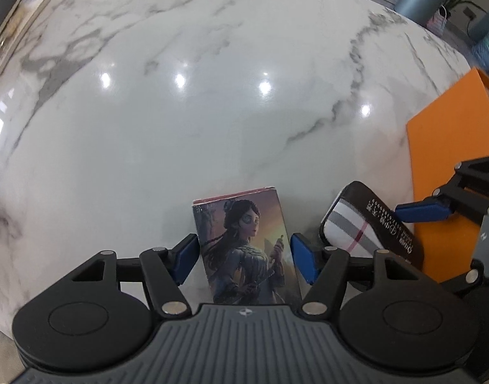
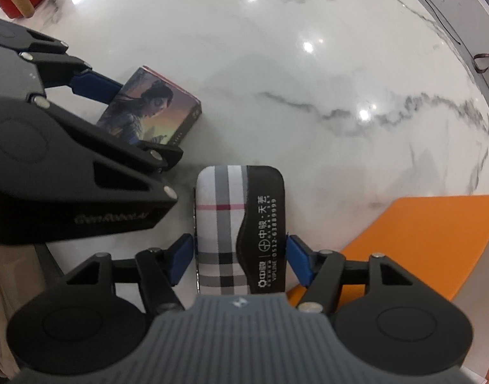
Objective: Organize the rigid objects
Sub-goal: 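Grasp the plaid glasses case with the right tool and lift it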
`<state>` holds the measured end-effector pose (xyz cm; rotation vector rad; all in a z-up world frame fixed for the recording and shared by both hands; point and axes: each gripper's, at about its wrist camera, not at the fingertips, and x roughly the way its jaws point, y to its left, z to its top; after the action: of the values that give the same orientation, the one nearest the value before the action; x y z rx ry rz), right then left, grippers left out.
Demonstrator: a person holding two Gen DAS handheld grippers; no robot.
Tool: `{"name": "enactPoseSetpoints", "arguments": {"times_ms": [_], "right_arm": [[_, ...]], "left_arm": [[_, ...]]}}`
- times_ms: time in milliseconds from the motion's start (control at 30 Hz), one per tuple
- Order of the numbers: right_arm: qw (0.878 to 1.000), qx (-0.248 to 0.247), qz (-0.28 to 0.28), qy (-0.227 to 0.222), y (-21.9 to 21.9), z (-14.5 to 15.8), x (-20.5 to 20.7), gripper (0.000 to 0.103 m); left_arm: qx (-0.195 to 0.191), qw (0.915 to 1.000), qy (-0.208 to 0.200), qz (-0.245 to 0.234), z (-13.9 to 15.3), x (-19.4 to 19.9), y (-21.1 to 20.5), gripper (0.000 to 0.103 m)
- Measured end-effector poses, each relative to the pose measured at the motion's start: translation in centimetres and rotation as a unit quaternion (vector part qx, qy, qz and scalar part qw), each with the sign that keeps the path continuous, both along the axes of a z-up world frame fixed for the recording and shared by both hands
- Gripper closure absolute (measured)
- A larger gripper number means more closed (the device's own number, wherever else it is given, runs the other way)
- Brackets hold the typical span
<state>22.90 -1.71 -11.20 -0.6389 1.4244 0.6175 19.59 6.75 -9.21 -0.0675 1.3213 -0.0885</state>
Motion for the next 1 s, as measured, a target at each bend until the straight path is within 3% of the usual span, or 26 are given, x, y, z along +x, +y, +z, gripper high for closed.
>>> {"name": "enactPoseSetpoints", "arguments": {"times_ms": [67,333,467,633,900,1000], "right_arm": [[1.0,-0.004,-0.005,0.004,0.0,0.0,-0.2,0.031],[1.0,-0.009,-0.013,0.008,0.3,-0.4,-0.8,0.031],[0.999,-0.009,-0.032,0.001,0.2,-0.7,-0.8,0.04],[0.999,0.006,-0.046,-0.001,-0.1,-0.8,0.0,0.04],[0.998,0.019,-0.057,-0.012,-0.8,0.5,-0.7,0.04],[0.998,0.025,-0.062,-0.02,-1.1,1.0,-0.9,0.04]], "left_arm": [[0.012,0.9999,-0.01,-0.007,0.0,-0.2,-0.3,0.026],[0.039,0.9983,-0.033,-0.026,-0.2,-0.8,-1.2,0.028],[0.037,0.9984,-0.036,-0.025,-0.2,-1.0,-1.1,0.029],[0.043,0.9977,-0.043,-0.029,-0.4,-1.0,-1.4,0.029],[0.036,0.9977,-0.052,-0.023,-0.2,-1.3,-1.2,0.032],[0.006,0.9988,-0.048,-0.008,0.0,-1.3,-0.6,0.032]]}}
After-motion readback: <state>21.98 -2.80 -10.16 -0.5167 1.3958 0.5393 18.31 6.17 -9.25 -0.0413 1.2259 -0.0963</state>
